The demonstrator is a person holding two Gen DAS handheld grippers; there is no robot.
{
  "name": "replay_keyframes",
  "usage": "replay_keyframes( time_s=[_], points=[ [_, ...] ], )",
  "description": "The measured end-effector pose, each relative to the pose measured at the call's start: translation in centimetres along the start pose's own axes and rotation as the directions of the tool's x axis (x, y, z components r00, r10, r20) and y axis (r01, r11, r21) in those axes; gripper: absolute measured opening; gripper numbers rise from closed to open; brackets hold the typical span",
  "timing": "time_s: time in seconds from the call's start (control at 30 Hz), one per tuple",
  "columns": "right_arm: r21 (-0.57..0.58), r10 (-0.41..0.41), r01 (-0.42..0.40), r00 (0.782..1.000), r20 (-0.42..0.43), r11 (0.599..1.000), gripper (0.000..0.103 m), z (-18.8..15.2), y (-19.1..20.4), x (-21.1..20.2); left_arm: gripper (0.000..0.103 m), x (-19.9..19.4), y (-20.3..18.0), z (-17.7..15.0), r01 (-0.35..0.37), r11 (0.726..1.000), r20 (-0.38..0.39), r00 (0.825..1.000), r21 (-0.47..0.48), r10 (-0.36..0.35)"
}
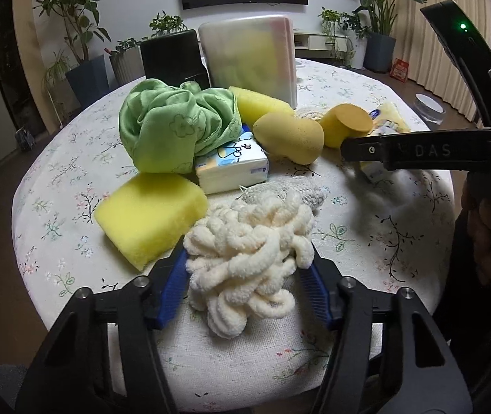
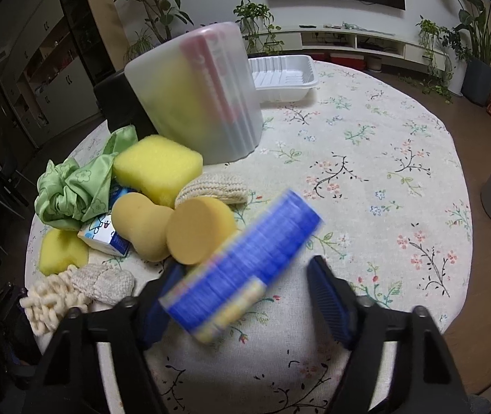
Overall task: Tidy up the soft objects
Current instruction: 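Grasp the cream knotted scrunchie with the left tool while the right tool grasps the blue tissue pack, then carry the scrunchie and tissue pack to the white tray and release both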
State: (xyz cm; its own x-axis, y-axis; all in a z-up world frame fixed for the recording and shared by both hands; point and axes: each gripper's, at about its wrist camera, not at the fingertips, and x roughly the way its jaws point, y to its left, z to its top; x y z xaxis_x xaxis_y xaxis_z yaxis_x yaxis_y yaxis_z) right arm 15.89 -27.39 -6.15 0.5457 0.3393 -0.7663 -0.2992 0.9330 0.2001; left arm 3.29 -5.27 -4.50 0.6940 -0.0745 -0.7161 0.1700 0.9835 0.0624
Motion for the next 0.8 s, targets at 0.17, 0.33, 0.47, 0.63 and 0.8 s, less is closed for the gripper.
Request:
replay_keyframes(
  time_s=[0.17, 0.33, 0.47, 0.63, 0.8],
  points=[
    [-0.009, 0.001, -0.001, 1.0, 0.008, 1.0, 0.056, -0.1, 0.1, 0.0, 0.029, -0.1, 0.0, -0.1, 0.024, 1.0, 0.008, 1.0, 0.003, -0.024],
    [-0.015, 0.025, -0.025, 1.0, 0.01, 1.0, 0.038, -0.2, 0.2, -0.2, 0.019, -0.3, 0.1, -0.3, 0.044, 0.999, 0.015, 0.999, -0.006, -0.044],
    [-0.022, 0.014, -0.014, 1.0, 0.017, 1.0, 0.029, -0.4, 0.4, -0.7, 0.017, -0.8, 0.3, -0.2, 0.049, 0.999, 0.033, 0.998, -0.018, -0.048],
    [-0.026, 0.004, -0.003, 0.999, 0.039, 1.0, 0.026, -0.4, 0.4, -1.9, 0.016, -1.5, 0.6, -0.3, 0.034, 0.999, 0.056, 0.998, -0.031, -0.032],
    [-0.044, -0.011, 0.013, 0.999, 0.048, 0.999, 0.026, -0.8, 0.8, -2.8, 0.016, -2.2, 1.5, -0.4, 0.035, 0.997, 0.074, 0.997, -0.071, -0.03]
  ],
)
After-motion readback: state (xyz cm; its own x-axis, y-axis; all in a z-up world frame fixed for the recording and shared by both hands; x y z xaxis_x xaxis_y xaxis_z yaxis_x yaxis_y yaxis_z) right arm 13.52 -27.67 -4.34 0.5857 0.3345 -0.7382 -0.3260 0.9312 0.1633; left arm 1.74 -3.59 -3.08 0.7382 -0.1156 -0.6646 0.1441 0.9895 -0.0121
